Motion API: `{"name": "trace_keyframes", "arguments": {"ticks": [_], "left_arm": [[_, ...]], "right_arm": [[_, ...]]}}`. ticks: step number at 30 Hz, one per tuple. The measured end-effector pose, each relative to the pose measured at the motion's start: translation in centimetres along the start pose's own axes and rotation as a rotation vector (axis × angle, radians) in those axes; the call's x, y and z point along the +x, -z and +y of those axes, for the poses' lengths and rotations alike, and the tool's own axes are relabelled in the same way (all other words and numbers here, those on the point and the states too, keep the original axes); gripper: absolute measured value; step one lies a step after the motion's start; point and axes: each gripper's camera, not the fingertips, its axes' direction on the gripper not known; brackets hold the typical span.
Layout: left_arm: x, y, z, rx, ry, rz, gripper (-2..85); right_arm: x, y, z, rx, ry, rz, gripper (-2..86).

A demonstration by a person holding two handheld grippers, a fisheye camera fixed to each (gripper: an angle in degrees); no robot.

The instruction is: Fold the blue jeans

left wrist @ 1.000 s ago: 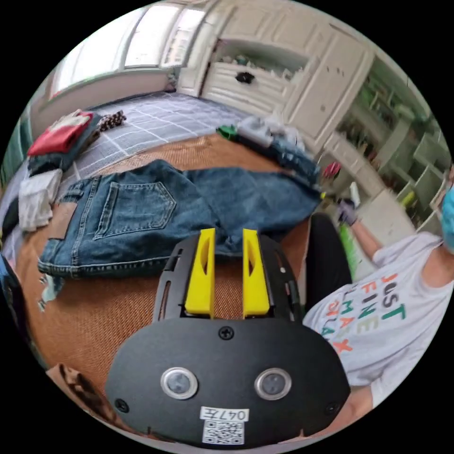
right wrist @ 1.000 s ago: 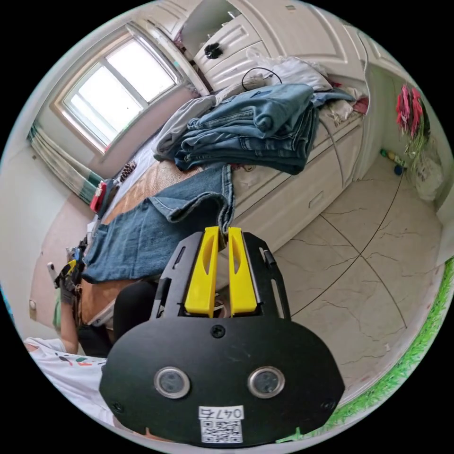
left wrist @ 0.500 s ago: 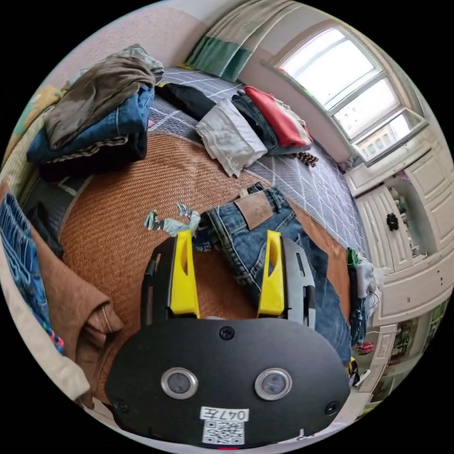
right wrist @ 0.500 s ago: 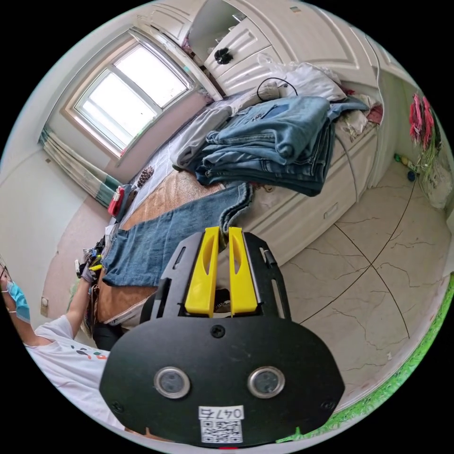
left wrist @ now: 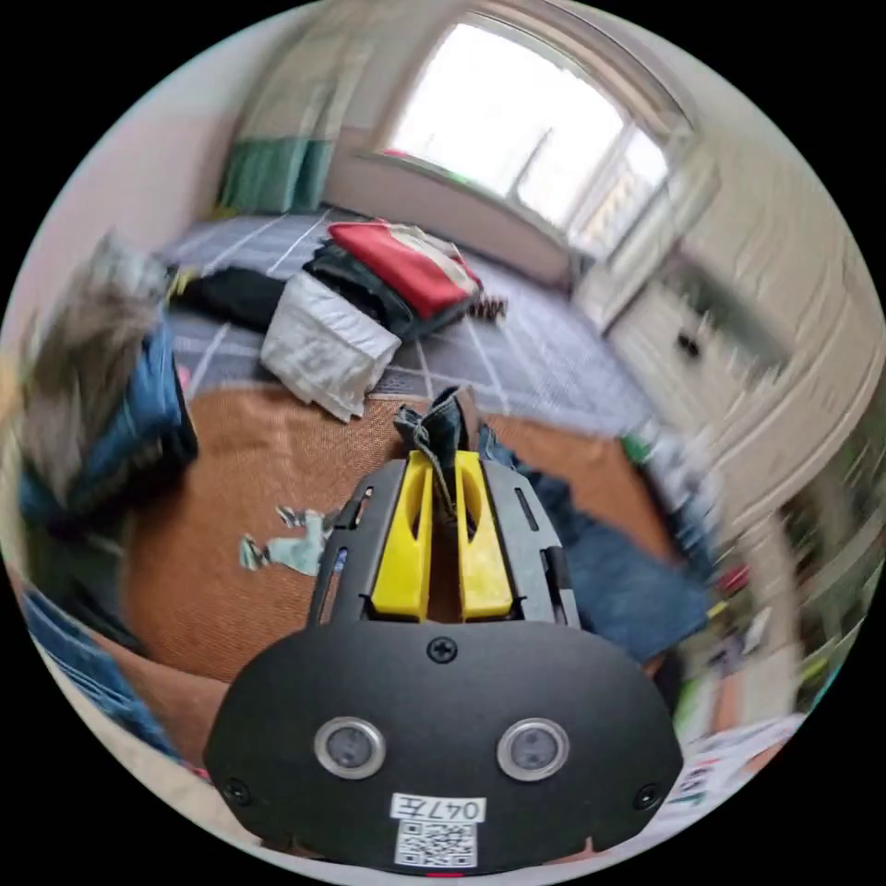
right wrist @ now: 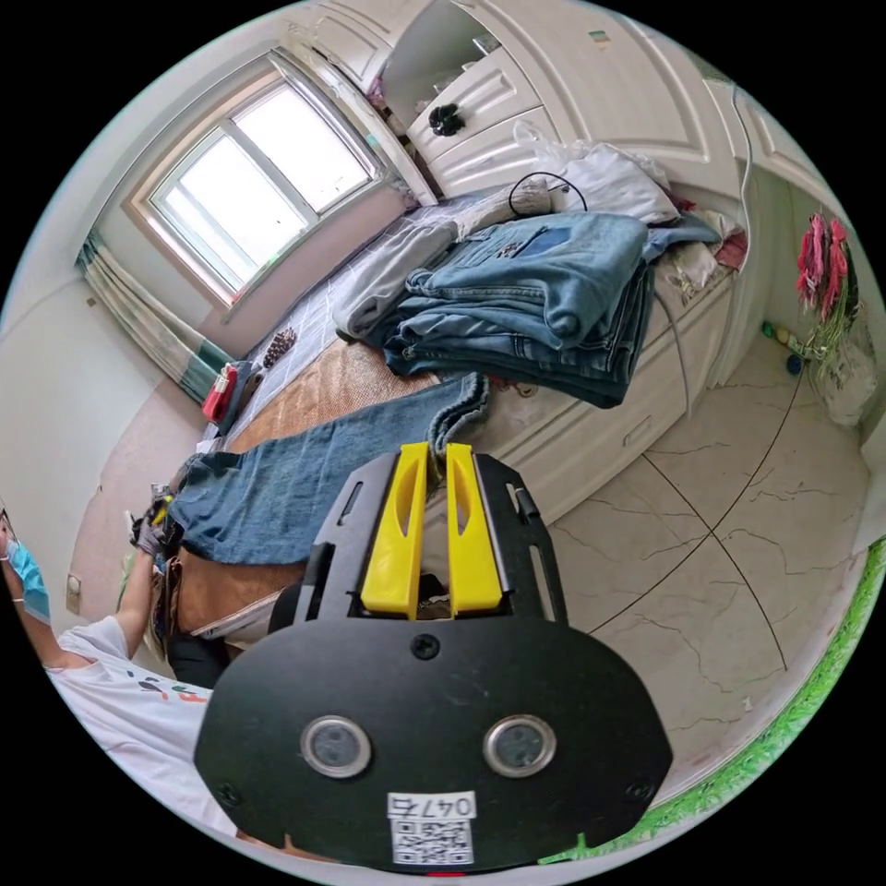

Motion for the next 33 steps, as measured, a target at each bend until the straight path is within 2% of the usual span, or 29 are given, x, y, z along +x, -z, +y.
{"name": "trace_keyframes", "arguments": {"ticks": [1, 3, 7, 9, 10, 12, 13, 15, 17, 18, 20, 22, 24, 26, 27, 29, 33], "left_arm": [[-1.9, -0.4, 1.1, -0.016, 0.04, -0.015, 3.8], [-4.6, -3.4, 4.9, -0.157, 0.019, -0.201, 4.4], [-4.3, -5.4, 8.8, -0.223, -0.04, -0.275, 11.5], [-1.1, -4.3, 11.1, -0.205, -0.135, -0.316, 14.5], [-0.1, -3.9, 12.0, -0.194, -0.162, -0.33, 14.8], [3.4, -2.5, 16.5, -0.138, -0.265, -0.341, 14.5], [4.0, -2.4, 17.7, -0.132, -0.283, -0.343, 14.4], [4.9, -2.8, 22.1, -0.095, -0.352, -0.355, 13.9], [4.1, -3.7, 24.7, -0.061, -0.369, -0.352, 13.6], [3.2, -4.4, 26.1, -0.034, -0.373, -0.333, 13.3], [1.4, -5.2, 27.7, -0.006, -0.351, -0.29, 13.0], [-0.2, -5.8, 28.4, -0.003, -0.315, -0.207, 12.9], [-1.8, -7.0, 28.5, -0.046, -0.292, -0.096, 12.8], [-2.6, -8.2, 28.6, -0.092, -0.297, -0.061, 12.8], [-3.1, -8.8, 28.7, -0.118, -0.297, -0.046, 12.9], [-3.7, -9.1, 28.8, -0.133, -0.295, -0.025, 13.0], [-4.8, -9.2, 29.9, -0.159, -0.329, -0.037, 12.8]], "right_arm": [[1.3, 0.5, -1.8, -0.003, -0.01, -0.016, 0.2], [3.4, 1.0, -4.5, -0.012, -0.046, -0.033, 0.4], [7.6, 1.7, -12.2, -0.083, -0.126, -0.071, 4.5], [8.4, 3.6, -16.0, -0.078, -0.163, 0.008, 9.8], [7.2, 5.8, -18.7, -0.039, -0.14, 0.13, 10.4], [1.9, 9.3, -23.2, 0.061, -0.009, 0.28, 10.6], [-3.2, 10.5, -26.6, 0.117, 0.116, 0.304, 10.4], [-12.2, 10.0, -32.4, 0.135, 0.35, 0.174, 9.9], [-25.8, 5.1, -40.6, 0.006, 0.639, -0.114, 9.9], [-29.5, 3.4, -42.4, -0.038, 0.706, -0.19, 10.0], [-44.0, -4.0, -48.4, -0.222, 0.927, -0.452, 10.4], [-53.9, -9.9, -52.5, -0.339, 1.029, -0.546, 10.9], [-62.7, -15.6, -56.7, -0.411, 1.084, -0.556, 11.2], [-72.6, -22.7, -62.5, -0.488, 1.119, -0.508, 11.8], [-74.7, -24.2, -63.9, -0.503, 1.129, -0.483, 12.0], [-82.0, -29.0, -68.6, -0.515, 1.199, -0.339, 12.7], [-88.0, -34.0, -74.1, -0.594, 1.272, -0.178, 11.9]]}}
